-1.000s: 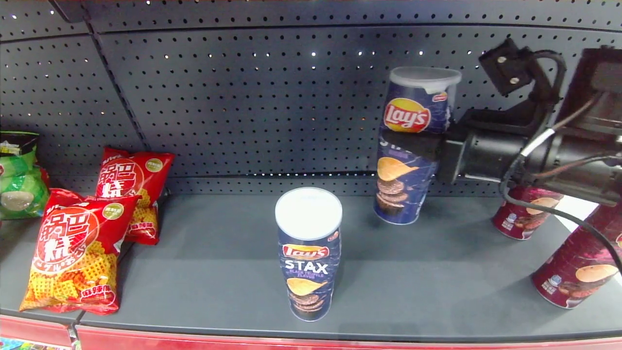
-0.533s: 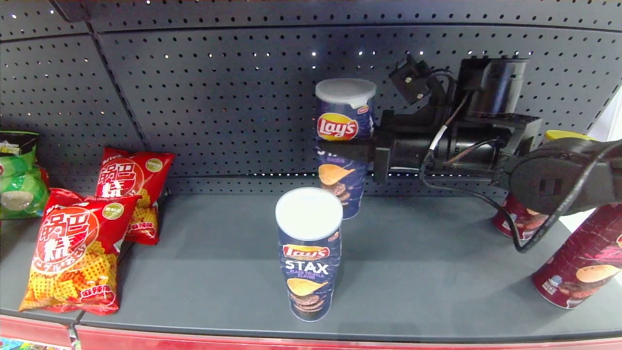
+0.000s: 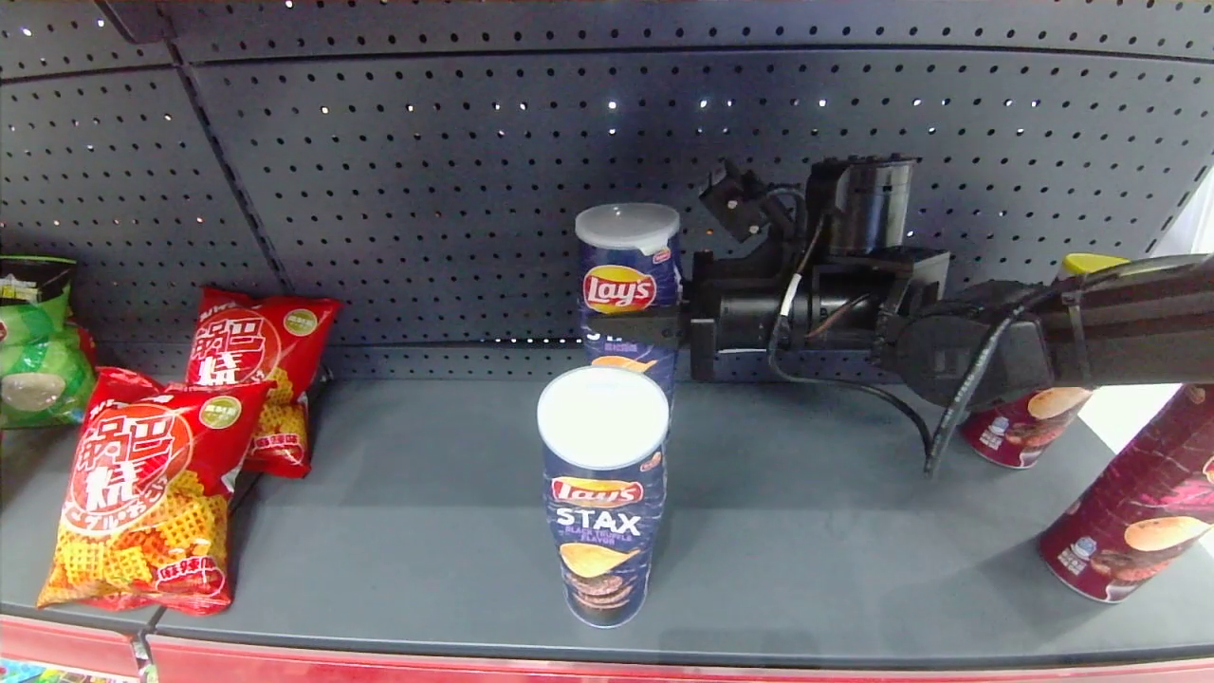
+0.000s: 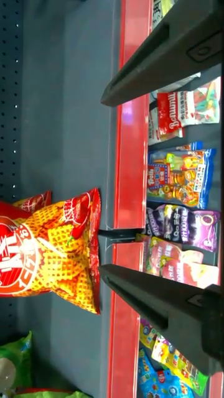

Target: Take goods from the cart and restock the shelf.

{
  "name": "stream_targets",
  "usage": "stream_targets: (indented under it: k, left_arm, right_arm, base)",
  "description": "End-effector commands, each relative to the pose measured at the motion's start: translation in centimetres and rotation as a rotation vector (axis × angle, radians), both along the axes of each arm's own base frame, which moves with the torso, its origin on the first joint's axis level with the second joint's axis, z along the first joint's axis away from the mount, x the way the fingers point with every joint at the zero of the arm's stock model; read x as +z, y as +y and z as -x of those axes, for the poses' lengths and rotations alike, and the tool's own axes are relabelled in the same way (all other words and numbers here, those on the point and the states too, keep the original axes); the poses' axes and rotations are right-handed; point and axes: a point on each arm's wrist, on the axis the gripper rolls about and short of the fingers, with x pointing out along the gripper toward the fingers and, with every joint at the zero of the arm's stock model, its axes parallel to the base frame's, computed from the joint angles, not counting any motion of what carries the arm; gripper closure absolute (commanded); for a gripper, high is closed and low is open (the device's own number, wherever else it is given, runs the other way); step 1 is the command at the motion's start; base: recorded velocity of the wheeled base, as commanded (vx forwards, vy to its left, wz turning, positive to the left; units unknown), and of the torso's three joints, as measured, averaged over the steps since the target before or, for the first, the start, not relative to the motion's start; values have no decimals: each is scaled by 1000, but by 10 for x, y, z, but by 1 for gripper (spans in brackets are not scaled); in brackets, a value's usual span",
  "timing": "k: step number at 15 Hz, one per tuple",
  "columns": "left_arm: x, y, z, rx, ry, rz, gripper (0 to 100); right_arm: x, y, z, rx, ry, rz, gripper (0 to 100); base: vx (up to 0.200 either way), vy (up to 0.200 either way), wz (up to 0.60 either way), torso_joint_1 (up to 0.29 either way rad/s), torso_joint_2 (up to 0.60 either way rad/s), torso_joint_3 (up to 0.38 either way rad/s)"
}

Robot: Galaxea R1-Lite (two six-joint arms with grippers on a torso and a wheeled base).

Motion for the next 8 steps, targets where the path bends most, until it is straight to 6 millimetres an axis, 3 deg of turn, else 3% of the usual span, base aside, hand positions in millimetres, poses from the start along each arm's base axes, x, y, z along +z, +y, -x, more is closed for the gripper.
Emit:
stream_targets:
  k: [1, 8]
  left_arm:
    - [0, 0, 0, 0, 3, 0, 0]
    - [0, 0, 0, 0, 3, 0, 0]
  right_arm:
    - [-8, 8, -12, 2, 5, 2, 100]
    - [-27, 1, -31, -33, 26, 18, 100]
  base:
    - [0, 0, 0, 0, 0, 0]
    - [0, 0, 0, 0, 0, 0]
